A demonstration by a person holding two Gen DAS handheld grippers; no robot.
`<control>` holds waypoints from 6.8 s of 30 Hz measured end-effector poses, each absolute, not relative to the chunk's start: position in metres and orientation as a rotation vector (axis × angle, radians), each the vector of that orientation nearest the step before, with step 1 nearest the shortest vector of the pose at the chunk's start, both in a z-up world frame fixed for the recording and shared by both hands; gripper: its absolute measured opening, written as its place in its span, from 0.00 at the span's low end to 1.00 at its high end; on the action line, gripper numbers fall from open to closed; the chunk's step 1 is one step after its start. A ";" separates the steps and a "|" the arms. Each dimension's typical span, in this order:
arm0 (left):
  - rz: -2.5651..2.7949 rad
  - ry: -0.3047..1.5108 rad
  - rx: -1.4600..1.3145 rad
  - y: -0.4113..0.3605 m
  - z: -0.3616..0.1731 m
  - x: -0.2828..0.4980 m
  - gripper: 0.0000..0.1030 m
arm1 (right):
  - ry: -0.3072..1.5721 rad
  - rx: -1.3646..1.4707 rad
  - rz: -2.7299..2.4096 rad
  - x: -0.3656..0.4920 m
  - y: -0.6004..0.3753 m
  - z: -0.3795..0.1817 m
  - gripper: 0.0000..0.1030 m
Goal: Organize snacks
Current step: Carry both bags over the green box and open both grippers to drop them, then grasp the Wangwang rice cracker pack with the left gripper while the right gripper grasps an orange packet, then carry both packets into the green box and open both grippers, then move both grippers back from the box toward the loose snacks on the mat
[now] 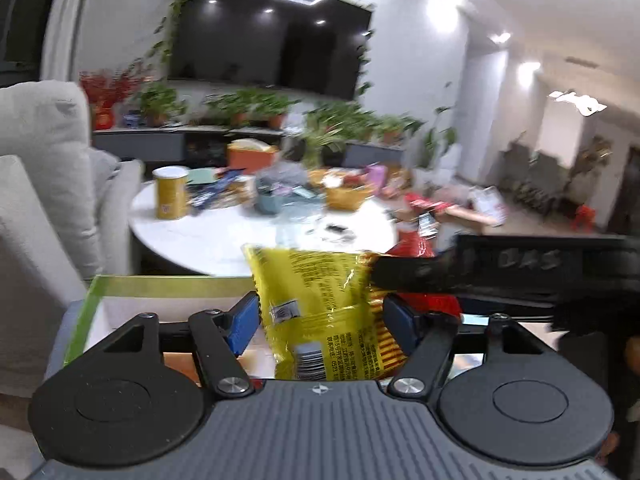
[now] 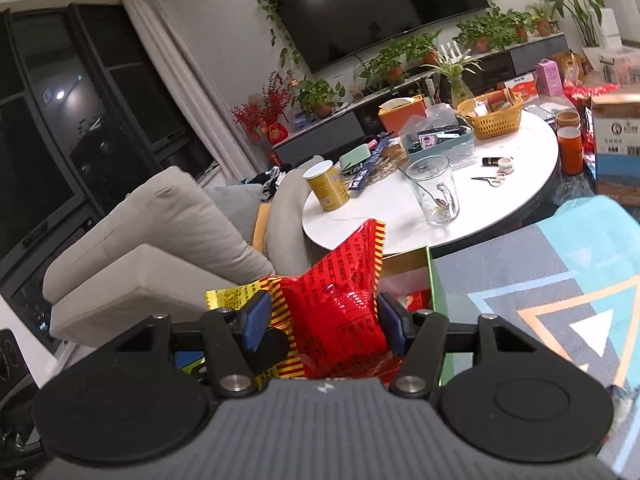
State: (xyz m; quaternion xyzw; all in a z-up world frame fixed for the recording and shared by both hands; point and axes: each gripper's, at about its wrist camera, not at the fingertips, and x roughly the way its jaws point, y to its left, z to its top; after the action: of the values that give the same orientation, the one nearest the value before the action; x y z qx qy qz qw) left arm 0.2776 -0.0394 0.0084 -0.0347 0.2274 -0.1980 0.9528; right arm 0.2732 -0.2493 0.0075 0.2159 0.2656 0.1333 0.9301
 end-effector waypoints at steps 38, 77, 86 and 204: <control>-0.313 0.569 -0.012 -0.019 -0.009 0.126 0.65 | 0.464 0.265 0.227 0.121 -0.310 0.040 0.47; -0.213 0.666 -0.013 0.013 -0.052 0.104 0.34 | 0.705 0.005 0.168 0.135 -0.186 -0.049 0.47; -0.200 0.636 -0.030 0.031 -0.041 0.091 0.34 | 0.787 0.000 0.076 0.155 -0.165 -0.066 0.47; -0.201 0.552 -0.043 0.024 0.028 0.143 0.51 | 0.552 0.175 0.205 0.181 -0.207 0.018 0.46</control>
State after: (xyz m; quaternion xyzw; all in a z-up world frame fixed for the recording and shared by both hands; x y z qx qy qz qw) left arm 0.1425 0.0243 0.0279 -0.0213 0.2722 -0.0989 0.9569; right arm 0.1810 -0.2067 0.0180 0.0863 0.2718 0.1010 0.9531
